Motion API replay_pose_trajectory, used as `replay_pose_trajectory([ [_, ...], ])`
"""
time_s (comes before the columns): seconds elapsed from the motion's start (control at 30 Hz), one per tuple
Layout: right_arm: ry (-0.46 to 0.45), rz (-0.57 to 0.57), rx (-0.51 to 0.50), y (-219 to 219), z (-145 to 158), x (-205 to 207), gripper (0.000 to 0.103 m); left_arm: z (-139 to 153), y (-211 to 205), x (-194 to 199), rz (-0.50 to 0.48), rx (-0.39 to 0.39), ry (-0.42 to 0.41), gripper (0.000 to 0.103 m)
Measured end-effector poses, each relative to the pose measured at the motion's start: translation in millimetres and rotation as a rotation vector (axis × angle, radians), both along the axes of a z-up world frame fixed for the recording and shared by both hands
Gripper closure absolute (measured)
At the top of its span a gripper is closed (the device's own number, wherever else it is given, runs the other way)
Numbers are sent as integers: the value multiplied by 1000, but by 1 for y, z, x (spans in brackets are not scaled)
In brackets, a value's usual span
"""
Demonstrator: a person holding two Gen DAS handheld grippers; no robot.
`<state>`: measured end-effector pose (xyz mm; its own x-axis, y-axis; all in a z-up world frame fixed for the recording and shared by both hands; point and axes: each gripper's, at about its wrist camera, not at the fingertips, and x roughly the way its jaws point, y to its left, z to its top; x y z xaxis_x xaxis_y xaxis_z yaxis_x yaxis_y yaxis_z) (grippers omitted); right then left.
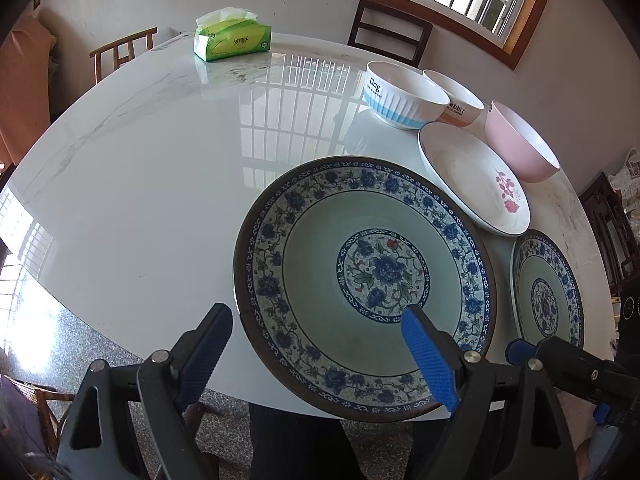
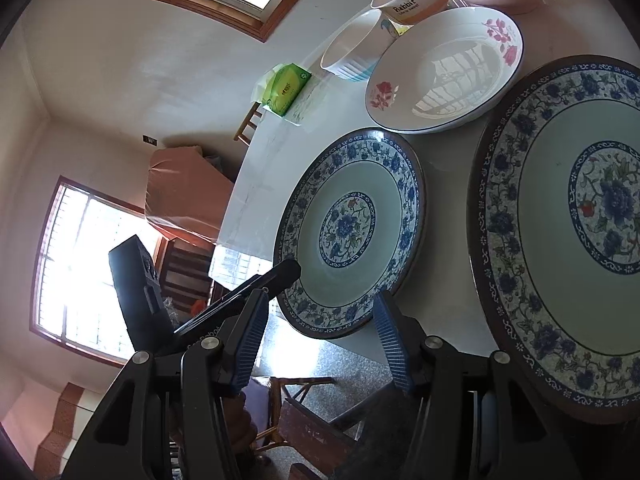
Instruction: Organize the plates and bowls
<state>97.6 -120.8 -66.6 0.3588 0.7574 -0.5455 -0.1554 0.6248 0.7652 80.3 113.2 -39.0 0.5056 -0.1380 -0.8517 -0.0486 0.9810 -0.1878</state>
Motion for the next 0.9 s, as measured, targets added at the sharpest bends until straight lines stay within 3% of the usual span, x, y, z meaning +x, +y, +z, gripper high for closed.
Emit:
replay_pose_trajectory([
  [0.37,57,-77,-68,1,-8,6,49,-11,7,20,-25,-15,43,15],
  [0.5,55,-93,-99,2,-7,11,40,-16,11,25,-16,-21,51,15],
  [0.73,64,-119,-165,7,-9,18,36,-20,18,27,13,-5,47,15],
  [0.77,59,-117,-172,9,-10,20,36,-21,18,28,14,8,47,17],
  [0.87,55,-124,-197,13,-11,25,37,-21,13,28,12,81,29,48],
  [0.9,52,-126,-205,14,-11,26,39,-21,13,28,3,69,28,56],
])
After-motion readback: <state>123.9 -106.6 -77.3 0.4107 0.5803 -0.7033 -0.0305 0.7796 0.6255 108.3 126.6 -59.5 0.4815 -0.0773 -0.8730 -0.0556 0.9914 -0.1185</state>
